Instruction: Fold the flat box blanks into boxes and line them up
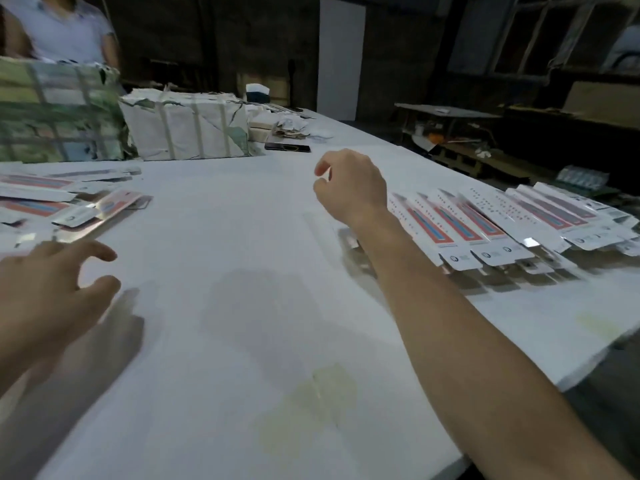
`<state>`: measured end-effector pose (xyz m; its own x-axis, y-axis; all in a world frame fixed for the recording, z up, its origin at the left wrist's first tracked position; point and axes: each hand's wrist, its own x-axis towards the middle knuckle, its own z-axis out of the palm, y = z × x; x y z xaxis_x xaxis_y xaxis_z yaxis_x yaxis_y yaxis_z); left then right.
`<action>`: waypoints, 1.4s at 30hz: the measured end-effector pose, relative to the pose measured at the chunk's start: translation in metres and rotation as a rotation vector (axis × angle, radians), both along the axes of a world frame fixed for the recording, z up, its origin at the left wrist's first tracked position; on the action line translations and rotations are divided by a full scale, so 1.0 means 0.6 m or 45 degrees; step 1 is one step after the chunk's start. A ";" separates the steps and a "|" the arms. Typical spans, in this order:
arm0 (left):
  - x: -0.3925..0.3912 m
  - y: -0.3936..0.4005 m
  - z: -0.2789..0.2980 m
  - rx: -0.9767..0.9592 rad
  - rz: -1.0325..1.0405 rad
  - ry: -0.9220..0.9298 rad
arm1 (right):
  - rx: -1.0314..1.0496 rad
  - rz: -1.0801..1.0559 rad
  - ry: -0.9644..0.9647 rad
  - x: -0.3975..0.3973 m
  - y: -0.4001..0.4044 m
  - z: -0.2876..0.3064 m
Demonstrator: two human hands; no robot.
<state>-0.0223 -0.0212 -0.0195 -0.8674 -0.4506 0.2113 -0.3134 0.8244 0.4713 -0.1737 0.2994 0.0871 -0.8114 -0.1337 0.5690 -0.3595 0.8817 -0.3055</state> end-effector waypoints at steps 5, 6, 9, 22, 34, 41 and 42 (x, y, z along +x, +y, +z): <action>0.046 -0.021 0.049 -0.181 0.301 -0.455 | 0.023 0.496 -0.074 0.097 -0.109 -0.026; 0.049 -0.019 0.053 -0.240 0.294 -0.500 | 0.053 0.570 -0.100 0.112 -0.124 -0.034; 0.059 0.004 0.065 -0.355 0.164 -0.473 | 0.135 0.723 -0.155 0.142 -0.152 -0.055; 0.067 0.108 0.121 0.045 -0.279 0.558 | -0.232 0.845 -0.090 0.153 -0.181 -0.077; 0.069 0.125 0.118 1.734 -0.645 0.539 | -0.591 1.022 -0.296 0.156 -0.181 -0.073; 0.064 0.143 0.104 1.661 -0.717 0.412 | -0.813 1.223 -0.581 0.159 -0.188 -0.077; 0.062 0.147 0.100 1.570 -0.650 0.464 | -0.844 1.177 -0.549 0.159 -0.187 -0.074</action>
